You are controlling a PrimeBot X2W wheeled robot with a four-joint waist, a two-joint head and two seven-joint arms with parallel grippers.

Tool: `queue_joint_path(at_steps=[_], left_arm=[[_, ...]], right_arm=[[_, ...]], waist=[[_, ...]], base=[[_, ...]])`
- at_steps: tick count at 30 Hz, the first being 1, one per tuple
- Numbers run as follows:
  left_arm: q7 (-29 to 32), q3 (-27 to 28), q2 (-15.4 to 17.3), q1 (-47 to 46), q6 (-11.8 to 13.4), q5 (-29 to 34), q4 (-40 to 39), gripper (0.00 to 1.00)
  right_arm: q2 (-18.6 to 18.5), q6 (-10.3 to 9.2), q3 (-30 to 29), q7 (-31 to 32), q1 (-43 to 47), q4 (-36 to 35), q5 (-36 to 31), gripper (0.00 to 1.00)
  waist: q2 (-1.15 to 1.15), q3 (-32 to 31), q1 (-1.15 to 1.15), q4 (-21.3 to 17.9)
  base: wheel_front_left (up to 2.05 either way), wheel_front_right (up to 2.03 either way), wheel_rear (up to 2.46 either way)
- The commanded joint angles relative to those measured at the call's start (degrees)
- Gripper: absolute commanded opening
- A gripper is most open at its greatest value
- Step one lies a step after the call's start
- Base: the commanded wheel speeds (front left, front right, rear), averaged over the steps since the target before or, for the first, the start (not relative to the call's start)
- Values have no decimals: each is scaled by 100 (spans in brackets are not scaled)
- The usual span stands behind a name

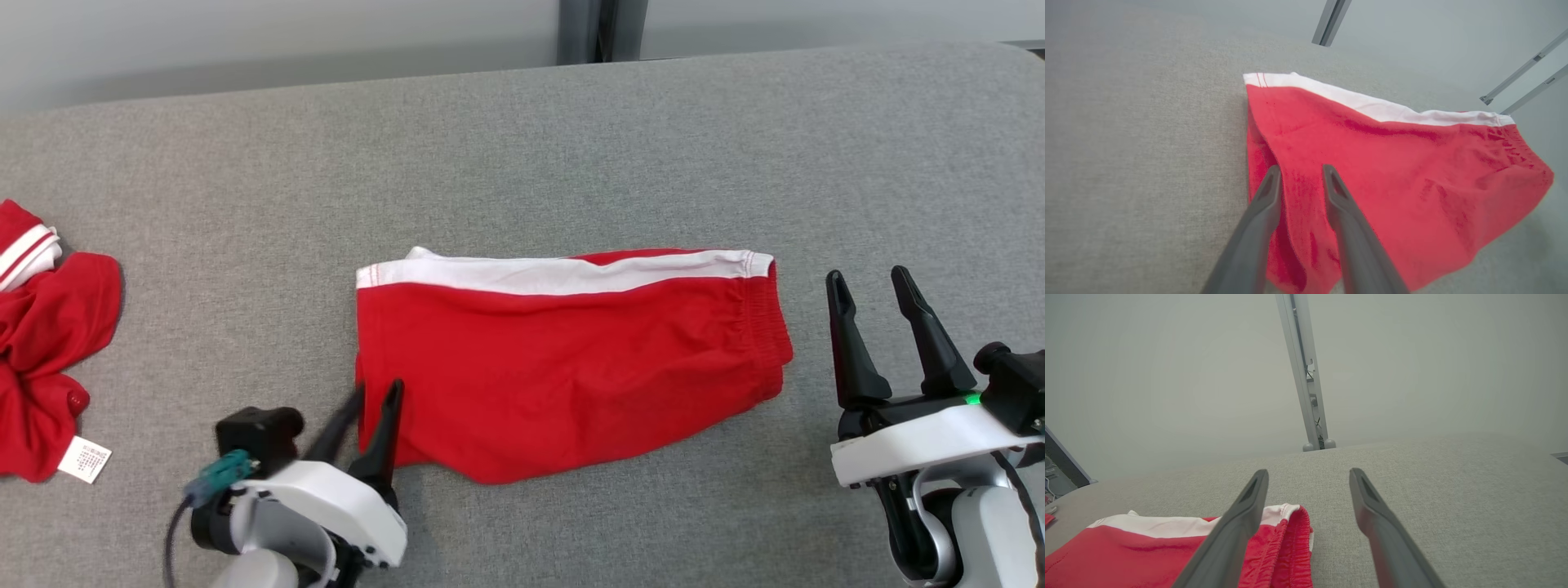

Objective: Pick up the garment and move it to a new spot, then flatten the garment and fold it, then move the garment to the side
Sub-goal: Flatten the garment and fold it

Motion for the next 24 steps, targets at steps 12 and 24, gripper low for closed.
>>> queue_joint_path(at_steps=[12,24], left_arm=[[-1331,862,377,-510,518,950,-395,100],[-1271,941,769,-184,765,1458,-675,100]], right_arm=[[-46,1,-171,68,87,-116,-298,100],[-7,1,-242,258,227,-200,-546,100]], waist=[[0,-204,0,-22],[0,-347,0,-16]], base=[[0,0,0],[0,0,0]])
